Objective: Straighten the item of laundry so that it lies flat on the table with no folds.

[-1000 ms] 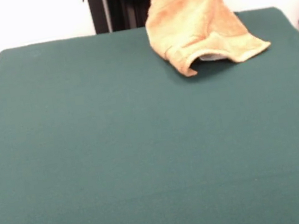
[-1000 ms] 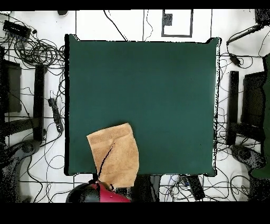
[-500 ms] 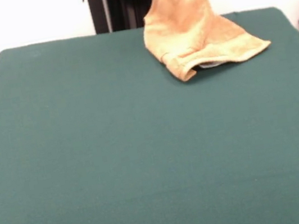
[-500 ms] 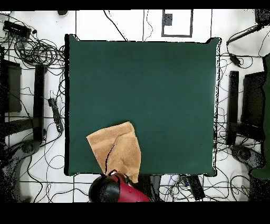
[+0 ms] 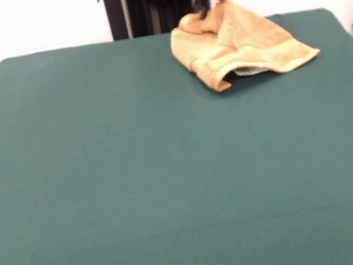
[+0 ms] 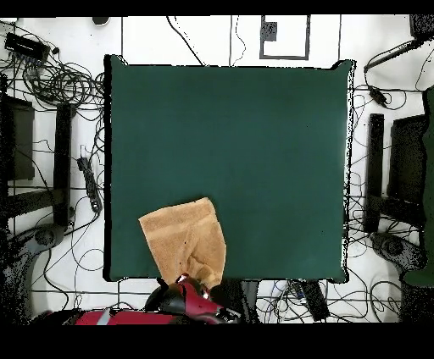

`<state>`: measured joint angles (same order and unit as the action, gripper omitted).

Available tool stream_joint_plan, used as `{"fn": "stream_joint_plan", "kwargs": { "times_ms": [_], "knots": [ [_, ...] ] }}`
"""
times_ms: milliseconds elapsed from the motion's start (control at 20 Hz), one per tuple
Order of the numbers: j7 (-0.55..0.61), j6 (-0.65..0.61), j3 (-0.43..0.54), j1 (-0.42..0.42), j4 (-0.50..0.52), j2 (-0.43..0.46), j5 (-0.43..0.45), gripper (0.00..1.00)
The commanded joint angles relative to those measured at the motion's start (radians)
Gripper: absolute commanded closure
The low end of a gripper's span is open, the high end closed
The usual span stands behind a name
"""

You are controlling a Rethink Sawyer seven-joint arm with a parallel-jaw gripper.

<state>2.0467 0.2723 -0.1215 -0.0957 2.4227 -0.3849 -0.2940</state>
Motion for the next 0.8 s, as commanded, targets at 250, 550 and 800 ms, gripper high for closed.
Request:
{"fn": "stream_joint_plan", "kwargs": {
  "times_ms": [250, 550, 800],
  "knots": [
    [0.703, -0.039, 0.353, -0.157, 0.158, -0.038, -0.263, 1.0],
    [0.8, -0.15, 0.387, -0.256, 0.181, -0.153, -0.339, 1.0],
    [0.664, -0.2, 0.238, -0.349, 0.106, -0.128, -0.311, 0.0]
  ]
}}
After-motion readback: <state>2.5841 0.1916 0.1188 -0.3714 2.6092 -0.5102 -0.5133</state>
